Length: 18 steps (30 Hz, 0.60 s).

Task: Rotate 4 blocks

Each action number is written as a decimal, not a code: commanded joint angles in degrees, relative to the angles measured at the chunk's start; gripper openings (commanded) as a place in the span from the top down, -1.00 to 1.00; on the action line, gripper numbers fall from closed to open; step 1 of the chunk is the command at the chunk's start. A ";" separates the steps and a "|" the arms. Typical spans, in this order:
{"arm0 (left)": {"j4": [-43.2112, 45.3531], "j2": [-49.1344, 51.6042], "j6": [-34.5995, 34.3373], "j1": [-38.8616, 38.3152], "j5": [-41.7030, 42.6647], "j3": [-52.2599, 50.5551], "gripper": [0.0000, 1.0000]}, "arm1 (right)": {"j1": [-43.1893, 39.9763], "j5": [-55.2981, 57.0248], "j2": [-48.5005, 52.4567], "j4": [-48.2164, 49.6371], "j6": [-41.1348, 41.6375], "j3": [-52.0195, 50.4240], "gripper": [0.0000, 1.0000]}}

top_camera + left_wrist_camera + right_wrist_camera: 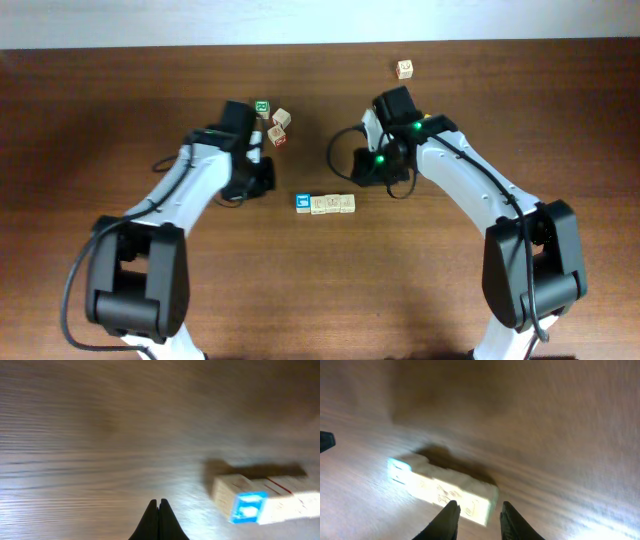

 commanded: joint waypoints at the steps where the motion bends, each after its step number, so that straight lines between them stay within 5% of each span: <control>1: -0.48 0.63 2.45 3.98 -0.42 -0.37 1.00 | 4.11 5.99 0.50 3.13 1.64 1.62 0.42; 18: 3.17 0.63 2.16 9.42 -6.62 -0.39 1.00 | 17.20 22.29 8.70 15.41 6.80 1.64 0.41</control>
